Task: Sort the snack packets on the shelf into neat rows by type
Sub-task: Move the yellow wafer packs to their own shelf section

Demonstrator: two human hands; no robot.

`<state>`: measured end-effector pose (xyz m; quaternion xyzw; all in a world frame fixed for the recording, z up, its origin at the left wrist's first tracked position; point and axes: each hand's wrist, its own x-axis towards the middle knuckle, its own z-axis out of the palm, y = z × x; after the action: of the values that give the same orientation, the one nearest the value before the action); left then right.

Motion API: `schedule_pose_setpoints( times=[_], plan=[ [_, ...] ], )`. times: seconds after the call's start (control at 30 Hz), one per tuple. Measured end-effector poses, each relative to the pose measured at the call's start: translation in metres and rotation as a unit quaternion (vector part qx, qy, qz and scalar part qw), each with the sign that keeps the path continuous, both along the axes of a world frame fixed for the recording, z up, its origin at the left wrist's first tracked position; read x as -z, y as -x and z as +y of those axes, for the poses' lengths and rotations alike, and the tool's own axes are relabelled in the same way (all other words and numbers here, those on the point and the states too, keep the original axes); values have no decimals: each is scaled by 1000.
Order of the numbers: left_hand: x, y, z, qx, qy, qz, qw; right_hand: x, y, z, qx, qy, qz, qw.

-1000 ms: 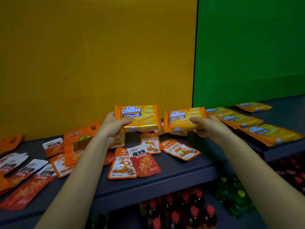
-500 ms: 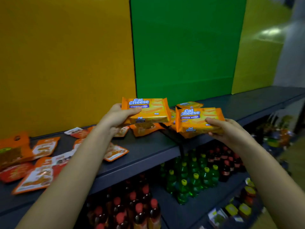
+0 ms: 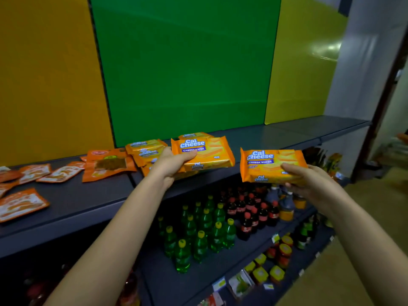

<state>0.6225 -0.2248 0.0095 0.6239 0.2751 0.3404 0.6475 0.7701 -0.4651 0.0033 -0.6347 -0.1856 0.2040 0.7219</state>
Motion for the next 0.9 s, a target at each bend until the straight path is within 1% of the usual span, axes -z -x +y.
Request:
schedule_pose_setpoints(
  times=[0.2,0.33,0.4,0.6,0.7,0.9],
  plan=[
    [10,-72,-20,-12,19,-14,1000,0,-53,-26,10,-6,7,1000],
    [19,-115,-13,-6,17,6,1000,-1,-89,-24,5,-11,-1,1000],
    [23,-135,-6,-15,16,0,1000,0,-110,-17,-2,-12,-3,1000],
    [23,-179,27,-60,20,4,998,-6,-164,23,-39,7,-18,999],
    [22,-190,46,-94,12,11,995,-8,-184,51,-76,11,-23,997],
    [30,-202,65,-159,14,50,986,2,-205,105,-156,31,-24,987]
  ],
)
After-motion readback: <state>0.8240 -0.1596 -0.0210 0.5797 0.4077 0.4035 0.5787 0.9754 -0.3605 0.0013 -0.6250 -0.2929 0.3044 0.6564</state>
